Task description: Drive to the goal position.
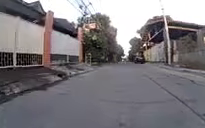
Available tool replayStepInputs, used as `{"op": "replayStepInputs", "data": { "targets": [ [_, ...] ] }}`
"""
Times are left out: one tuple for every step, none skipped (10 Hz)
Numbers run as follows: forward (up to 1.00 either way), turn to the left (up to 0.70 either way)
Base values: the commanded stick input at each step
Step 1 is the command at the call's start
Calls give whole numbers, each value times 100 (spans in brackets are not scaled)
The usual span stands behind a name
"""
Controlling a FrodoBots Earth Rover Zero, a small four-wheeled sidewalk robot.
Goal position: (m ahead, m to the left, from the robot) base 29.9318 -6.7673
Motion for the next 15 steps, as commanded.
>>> {"op": "replayStepInputs", "data": {
  "targets": [
    [100, 5],
    [100, 5],
    [100, 6],
    [100, 6],
    [100, 6],
    [100, 6],
    [100, 6],
    [100, 6],
    [100, 6],
    [100, 6],
    [100, 4],
    [100, -5],
    [100, -5],
    [100, 0],
    [100, -3]
  ]
}}
